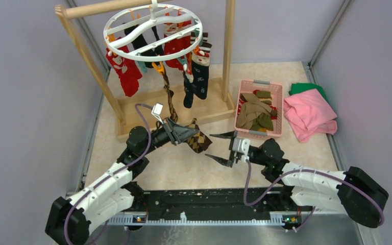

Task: Clip the socks to the hanger
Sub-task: Pick up the sock from the bin.

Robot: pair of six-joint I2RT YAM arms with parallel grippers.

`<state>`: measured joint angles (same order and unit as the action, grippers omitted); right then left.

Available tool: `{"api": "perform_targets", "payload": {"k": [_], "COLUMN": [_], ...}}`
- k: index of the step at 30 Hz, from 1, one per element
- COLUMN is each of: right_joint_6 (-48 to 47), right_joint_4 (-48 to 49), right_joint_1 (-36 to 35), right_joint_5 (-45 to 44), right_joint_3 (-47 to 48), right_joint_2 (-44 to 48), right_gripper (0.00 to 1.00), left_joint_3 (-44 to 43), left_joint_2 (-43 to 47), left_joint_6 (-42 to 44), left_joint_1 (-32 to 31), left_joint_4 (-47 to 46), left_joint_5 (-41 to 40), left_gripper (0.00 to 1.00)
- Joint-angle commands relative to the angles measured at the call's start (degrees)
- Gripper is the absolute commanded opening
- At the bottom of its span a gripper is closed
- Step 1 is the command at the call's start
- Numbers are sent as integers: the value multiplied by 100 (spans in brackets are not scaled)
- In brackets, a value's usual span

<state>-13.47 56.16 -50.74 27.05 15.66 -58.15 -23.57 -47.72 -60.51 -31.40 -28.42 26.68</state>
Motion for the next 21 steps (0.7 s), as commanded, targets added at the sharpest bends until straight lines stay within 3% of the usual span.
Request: {"api": "perform_targets", "payload": {"k": [1, 6, 10, 15, 19, 21], "right_joint_6": [-1041, -1298, -1464, -1444, -1386, -1317], "right_joint_4": [12, 138, 366, 685, 856, 785], "right_joint_1": [-262, -391, -514, -518, -525, -524], "right_joint_5": [-247, -712, -1040, -1083, -1142, -1195], "right_joint_3": [96, 141, 174, 49, -116, -152], "right_joint_2": [-77, -293, -512, -411, -153, -3], "right_gripper": [70, 69, 59, 34, 4, 0], "left_joint_3": [-48, -26, 10, 98, 219, 276], "left_joint_2": [12, -105, -224, -197, -126, -112], "left_joint_6": [-585, -805, -913, -940, -870, -845], "left_joint_1": [37, 56, 77, 140, 194, 234], "left_joint_4": [-347, -492, -741, -747, -684, -682], "left_joint_5": [172, 248, 425, 467, 327, 305], "left_gripper": [0, 0, 0, 0, 0, 0]}}
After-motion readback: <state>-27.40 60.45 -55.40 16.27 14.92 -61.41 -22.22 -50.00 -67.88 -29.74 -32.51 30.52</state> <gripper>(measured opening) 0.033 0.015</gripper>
